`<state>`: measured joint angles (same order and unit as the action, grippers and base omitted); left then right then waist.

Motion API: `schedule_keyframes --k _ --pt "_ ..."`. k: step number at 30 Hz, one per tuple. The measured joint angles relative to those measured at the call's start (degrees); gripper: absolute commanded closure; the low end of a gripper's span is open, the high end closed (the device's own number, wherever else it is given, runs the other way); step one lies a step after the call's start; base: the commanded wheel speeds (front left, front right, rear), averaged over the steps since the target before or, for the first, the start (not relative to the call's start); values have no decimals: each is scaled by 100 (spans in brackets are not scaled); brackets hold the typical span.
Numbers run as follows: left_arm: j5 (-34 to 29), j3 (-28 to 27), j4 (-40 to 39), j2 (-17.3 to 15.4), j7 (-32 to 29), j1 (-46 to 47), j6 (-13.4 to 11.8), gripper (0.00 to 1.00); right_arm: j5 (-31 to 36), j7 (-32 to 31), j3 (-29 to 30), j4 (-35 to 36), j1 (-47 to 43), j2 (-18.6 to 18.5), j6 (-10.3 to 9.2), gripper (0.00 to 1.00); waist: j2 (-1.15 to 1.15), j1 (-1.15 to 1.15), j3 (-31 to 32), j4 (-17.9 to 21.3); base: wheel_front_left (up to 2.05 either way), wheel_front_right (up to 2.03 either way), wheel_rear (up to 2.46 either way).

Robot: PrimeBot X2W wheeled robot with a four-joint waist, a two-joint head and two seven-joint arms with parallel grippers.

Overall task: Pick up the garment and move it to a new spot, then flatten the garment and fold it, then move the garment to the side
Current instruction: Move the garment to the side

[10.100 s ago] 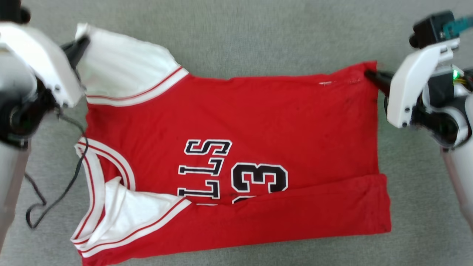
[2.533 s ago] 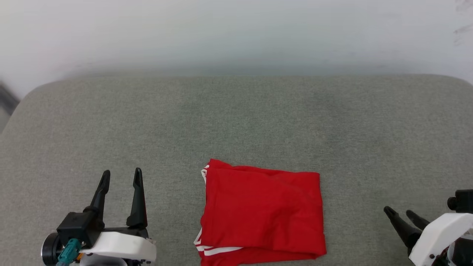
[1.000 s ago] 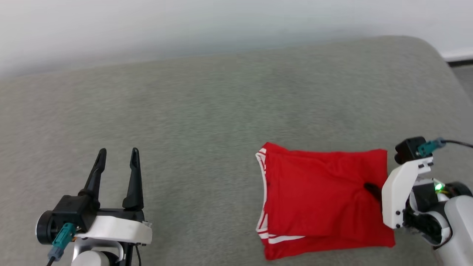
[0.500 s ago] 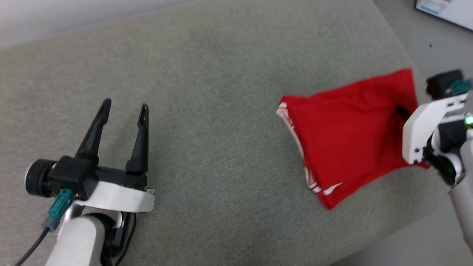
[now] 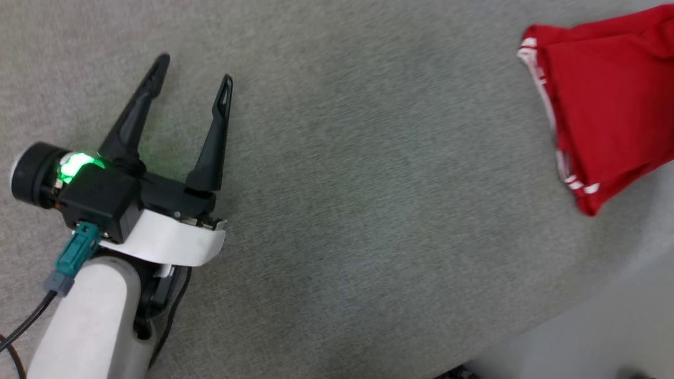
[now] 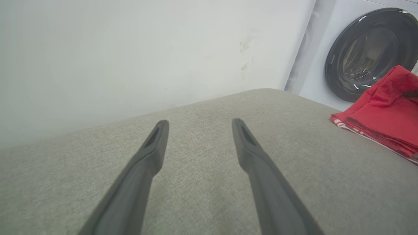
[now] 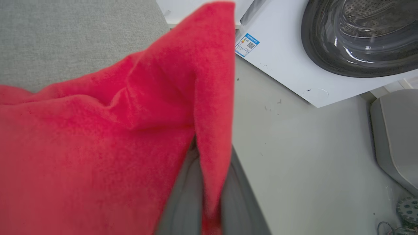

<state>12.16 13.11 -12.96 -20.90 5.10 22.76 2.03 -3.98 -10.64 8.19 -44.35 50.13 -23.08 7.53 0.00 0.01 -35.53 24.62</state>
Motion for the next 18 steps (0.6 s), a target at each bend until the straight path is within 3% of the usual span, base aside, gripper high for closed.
schedule_keyframes --k 3,4,5,6,7,18 --pt "-40 43 -101 -32 -65 133 35 0 226 253 370 -230 147 116 0 100 0 0 -214 -95 0 0 0" --pt "-41 64 -121 -34 -69 166 45 0 304 333 459 -311 164 183 0 88 0 0 -267 -134 0 0 0" --pt "-42 75 -131 -35 -87 197 47 0 371 430 543 -393 166 254 0 62 0 0 -309 -177 0 0 0" --pt "-46 89 -141 -37 -90 220 48 0 454 516 638 -470 169 312 0 17 0 0 -344 -214 0 0 0" --pt "-48 99 -142 -36 -90 230 48 0 531 573 735 -566 180 360 0 0 0 0 -369 -250 0 0 0" --pt "56 155 208 130 207 21 -63 0 1376 1273 1673 -667 77 411 0 0 0 0 40 -408 0 0 0"
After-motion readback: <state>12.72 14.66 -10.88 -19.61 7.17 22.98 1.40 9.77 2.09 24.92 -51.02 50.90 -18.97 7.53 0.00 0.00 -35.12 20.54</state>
